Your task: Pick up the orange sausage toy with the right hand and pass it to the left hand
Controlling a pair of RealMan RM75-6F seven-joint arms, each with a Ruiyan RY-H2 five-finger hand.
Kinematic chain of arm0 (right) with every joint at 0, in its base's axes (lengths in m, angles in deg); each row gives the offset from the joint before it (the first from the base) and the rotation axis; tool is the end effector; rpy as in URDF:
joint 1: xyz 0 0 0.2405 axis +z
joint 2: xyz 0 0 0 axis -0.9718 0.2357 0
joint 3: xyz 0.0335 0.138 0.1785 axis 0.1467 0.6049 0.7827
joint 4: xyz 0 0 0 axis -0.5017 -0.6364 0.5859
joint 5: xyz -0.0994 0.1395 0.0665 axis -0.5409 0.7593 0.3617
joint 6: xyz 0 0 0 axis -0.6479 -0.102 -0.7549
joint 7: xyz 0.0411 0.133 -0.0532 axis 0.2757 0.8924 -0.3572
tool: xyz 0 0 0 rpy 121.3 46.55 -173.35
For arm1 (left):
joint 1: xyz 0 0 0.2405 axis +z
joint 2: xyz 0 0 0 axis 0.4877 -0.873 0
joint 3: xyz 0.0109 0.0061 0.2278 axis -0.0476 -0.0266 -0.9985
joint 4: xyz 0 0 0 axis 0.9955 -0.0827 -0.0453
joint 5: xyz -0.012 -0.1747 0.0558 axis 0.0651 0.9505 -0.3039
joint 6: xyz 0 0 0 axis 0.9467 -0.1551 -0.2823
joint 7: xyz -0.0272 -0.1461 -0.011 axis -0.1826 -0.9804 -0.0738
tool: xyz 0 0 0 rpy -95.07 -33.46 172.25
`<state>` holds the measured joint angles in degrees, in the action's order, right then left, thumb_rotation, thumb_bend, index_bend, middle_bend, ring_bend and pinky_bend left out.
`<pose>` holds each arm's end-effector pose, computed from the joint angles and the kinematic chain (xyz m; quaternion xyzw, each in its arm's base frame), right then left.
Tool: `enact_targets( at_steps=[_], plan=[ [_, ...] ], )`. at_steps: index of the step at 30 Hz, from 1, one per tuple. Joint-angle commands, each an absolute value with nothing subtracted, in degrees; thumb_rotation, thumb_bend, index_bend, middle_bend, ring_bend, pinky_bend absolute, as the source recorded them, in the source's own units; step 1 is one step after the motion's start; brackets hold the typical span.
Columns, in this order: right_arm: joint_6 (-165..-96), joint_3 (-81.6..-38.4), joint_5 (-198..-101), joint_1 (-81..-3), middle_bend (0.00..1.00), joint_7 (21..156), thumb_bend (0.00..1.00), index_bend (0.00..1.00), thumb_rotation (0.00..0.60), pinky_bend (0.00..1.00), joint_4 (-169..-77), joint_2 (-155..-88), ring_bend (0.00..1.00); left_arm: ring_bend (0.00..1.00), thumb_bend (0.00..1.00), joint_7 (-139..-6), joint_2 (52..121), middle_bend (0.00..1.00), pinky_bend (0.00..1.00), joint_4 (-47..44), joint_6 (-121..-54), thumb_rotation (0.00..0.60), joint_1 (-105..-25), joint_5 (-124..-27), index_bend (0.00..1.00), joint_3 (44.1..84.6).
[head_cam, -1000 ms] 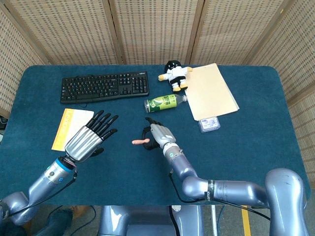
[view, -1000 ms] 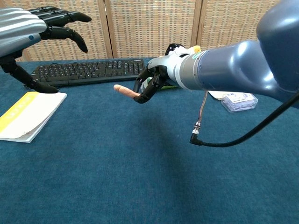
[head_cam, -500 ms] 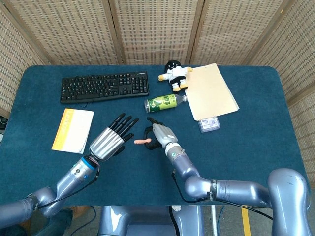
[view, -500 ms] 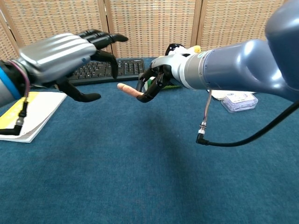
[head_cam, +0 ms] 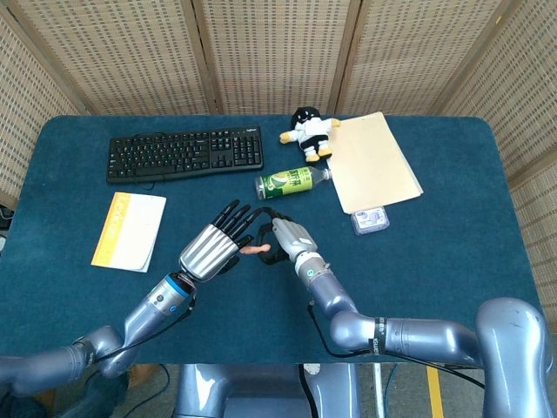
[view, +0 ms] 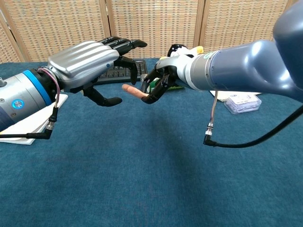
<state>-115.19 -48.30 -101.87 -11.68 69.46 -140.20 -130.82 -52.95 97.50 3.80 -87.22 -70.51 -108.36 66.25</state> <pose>-0.0151 -0.3437 -0.0263 0.6123 -0.6473 0.3659 0.2687 -0.0754 0.2994 0.0033 -0.7845 -0.1442 -0.4691 0.3791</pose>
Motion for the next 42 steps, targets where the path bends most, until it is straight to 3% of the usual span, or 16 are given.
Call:
enact_targets(
  at_steps=[1, 29, 35, 42],
  plan=[
    [-115.19, -48.48, -102.10, -11.74, 0.11, 69.63, 0.61, 0.68, 0.600, 0.00, -140.45, -130.67, 0.00, 0.00, 0.32, -52.27, 98.17, 0.00, 0.00, 3.43, -87.24, 0.600, -71.03, -108.08, 0.45, 66.39],
    [-113.92, -50.12, -104.34, -12.37, 0.11, 72.07, 0.61, 0.69, 0.600, 0.00, -141.73, -128.84, 0.00, 0.00, 0.35, -48.07, 102.09, 0.00, 0.00, 2.42, -87.93, 0.600, -73.19, -105.48, 0.52, 65.95],
    [-113.57, -50.33, -104.72, -12.53, 0.12, 72.82, 0.61, 0.69, 0.600, 0.00, -141.87, -128.35, 0.00, 0.00, 0.45, -48.02, 102.89, 0.00, 0.00, 1.68, -88.58, 0.600, -73.52, -105.32, 0.60, 65.88],
    [-113.30, -50.69, -105.26, -12.83, 0.13, 73.52, 0.61, 0.71, 0.600, 0.00, -142.15, -127.76, 0.00, 0.00, 0.50, -47.50, 103.33, 0.00, 0.00, 1.62, -88.81, 0.600, -73.75, -104.87, 0.67, 65.81]
  ],
)
